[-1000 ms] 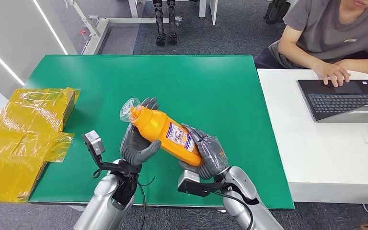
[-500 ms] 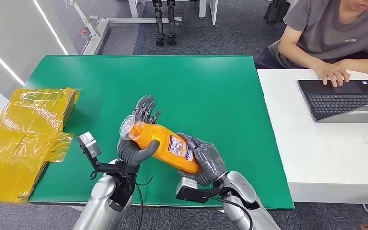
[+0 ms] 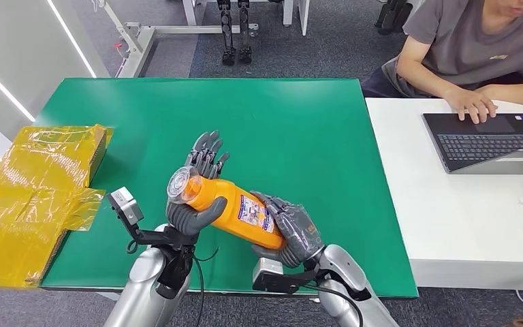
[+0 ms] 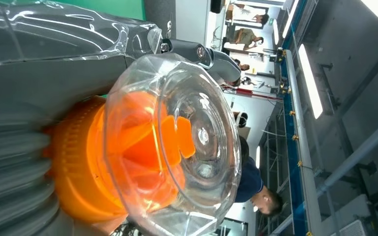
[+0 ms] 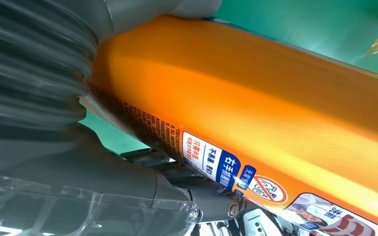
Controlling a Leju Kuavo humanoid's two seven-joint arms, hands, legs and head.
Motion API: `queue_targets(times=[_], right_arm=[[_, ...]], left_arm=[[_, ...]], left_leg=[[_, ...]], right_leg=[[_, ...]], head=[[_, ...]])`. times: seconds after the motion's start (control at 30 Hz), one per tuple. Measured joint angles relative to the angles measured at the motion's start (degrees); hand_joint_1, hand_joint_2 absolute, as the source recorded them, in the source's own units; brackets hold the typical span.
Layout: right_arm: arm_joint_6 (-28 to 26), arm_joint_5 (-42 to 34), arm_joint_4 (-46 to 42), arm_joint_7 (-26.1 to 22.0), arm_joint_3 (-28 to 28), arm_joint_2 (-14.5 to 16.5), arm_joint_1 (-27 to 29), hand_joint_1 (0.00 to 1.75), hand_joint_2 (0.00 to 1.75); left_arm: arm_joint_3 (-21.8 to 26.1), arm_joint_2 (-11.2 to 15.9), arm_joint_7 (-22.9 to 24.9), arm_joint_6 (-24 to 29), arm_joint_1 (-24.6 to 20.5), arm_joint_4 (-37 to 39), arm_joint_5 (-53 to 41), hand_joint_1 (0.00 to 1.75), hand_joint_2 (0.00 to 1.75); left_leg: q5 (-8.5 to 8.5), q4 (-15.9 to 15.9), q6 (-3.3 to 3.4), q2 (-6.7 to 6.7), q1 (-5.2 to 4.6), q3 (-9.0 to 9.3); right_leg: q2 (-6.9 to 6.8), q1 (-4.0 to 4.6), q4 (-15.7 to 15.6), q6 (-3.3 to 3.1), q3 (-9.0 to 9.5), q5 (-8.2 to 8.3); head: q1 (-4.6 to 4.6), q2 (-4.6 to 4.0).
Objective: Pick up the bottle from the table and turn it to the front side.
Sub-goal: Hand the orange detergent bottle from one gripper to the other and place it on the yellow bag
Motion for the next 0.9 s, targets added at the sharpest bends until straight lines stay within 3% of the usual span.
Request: queue_targets(times=[0.57, 0.6, 0.7, 0.73, 0.9], right_arm=[[-0.28, -0.31, -2.11, 0.15, -0.71, -0.8, 1.81, 1.7, 1.75], [-0.36, -0.25, -2.23, 0.19, -0.74, -0.81, 1.95, 1.55, 1.75], [-0.77, 0.08, -2.76, 0.39, -0.83, -0.86, 2.52, 0.35, 1.75], [-0.97, 0.2, -2.92, 0.47, -0.84, -0.87, 2.72, 0.07, 1.75], [-1.97, 0.69, -3.85, 0.78, -0.86, -0.91, 3.97, 0.0, 1.75]], left_arm=[[0.0, -0.74, 0.0, 0.08, 0.4, 0.0, -0.62, 1.75, 1.75], [0.0, -0.79, 0.0, 0.09, 0.44, -0.01, -0.63, 1.75, 1.75], [0.0, -0.92, 0.0, 0.12, 0.74, -0.17, -0.67, 1.75, 1.75], [0.0, -0.95, 0.0, 0.13, 0.87, -0.24, -0.69, 1.75, 1.75], [0.0, -1.01, 0.31, 0.21, 1.35, -0.45, -0.93, 1.75, 1.75]], left_leg=[[0.0, 0.0, 0.0, 0.0, 0.0, 0.0], [0.0, 0.0, 0.0, 0.0, 0.0, 0.0], [0.0, 0.0, 0.0, 0.0, 0.0, 0.0], [0.0, 0.0, 0.0, 0.0, 0.0, 0.0], [0.0, 0.0, 0.0, 0.0, 0.0, 0.0]], right_leg=[[0.0, 0.0, 0.0, 0.0, 0.0, 0.0], [0.0, 0.0, 0.0, 0.0, 0.0, 0.0], [0.0, 0.0, 0.0, 0.0, 0.0, 0.0], [0.0, 0.0, 0.0, 0.0, 0.0, 0.0], [0.0, 0.0, 0.0, 0.0, 0.0, 0.0]], head=[[0.0, 0.0], [0.01, 0.0], [0.01, 0.0], [0.01, 0.0], [0.01, 0.0]])
